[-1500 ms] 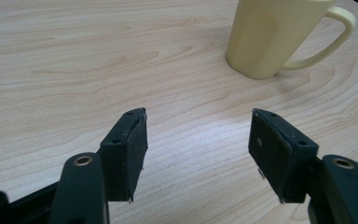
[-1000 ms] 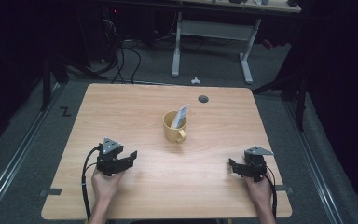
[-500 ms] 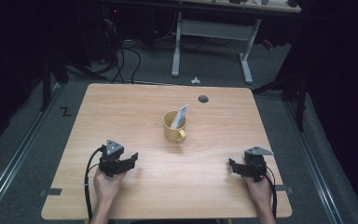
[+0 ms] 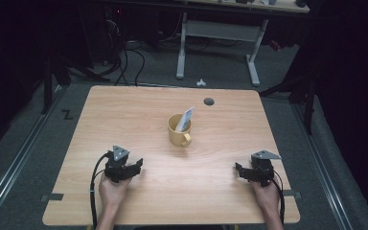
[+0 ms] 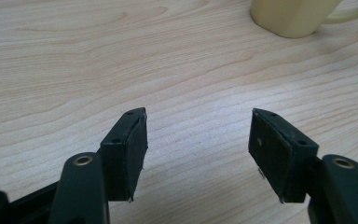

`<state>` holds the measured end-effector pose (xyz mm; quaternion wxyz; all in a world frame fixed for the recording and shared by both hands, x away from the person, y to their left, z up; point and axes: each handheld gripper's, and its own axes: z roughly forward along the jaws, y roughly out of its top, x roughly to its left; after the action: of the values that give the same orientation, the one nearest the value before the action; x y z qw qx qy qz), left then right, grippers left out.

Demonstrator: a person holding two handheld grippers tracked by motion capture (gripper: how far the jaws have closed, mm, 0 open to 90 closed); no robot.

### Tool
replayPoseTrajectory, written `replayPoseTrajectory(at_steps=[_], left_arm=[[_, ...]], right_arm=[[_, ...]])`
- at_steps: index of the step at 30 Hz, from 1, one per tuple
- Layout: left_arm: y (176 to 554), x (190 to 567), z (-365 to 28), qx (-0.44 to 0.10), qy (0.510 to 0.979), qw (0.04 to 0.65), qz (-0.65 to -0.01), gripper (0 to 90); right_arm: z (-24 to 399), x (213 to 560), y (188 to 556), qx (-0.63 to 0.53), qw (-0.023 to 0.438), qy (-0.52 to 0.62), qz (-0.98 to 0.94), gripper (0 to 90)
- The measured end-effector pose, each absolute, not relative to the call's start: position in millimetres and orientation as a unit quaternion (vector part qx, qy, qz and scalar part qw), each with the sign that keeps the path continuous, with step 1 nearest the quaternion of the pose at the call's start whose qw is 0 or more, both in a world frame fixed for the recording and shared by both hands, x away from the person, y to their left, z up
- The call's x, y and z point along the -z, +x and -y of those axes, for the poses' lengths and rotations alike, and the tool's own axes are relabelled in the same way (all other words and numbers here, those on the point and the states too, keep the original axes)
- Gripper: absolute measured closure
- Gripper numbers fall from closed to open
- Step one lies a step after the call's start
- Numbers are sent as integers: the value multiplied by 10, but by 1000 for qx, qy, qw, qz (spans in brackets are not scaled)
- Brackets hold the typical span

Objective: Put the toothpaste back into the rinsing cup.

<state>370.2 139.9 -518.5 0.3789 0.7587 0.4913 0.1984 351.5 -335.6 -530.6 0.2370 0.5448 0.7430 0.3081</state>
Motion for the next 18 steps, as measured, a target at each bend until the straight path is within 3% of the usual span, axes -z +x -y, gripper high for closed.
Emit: replayPoseTrajectory(at_steps=[18], left_arm=[[3736, 5346, -1391, -210, 761, 353, -502, 378]], right_arm=[[3356, 5306, 3515, -308, 237, 545, -743, 239]])
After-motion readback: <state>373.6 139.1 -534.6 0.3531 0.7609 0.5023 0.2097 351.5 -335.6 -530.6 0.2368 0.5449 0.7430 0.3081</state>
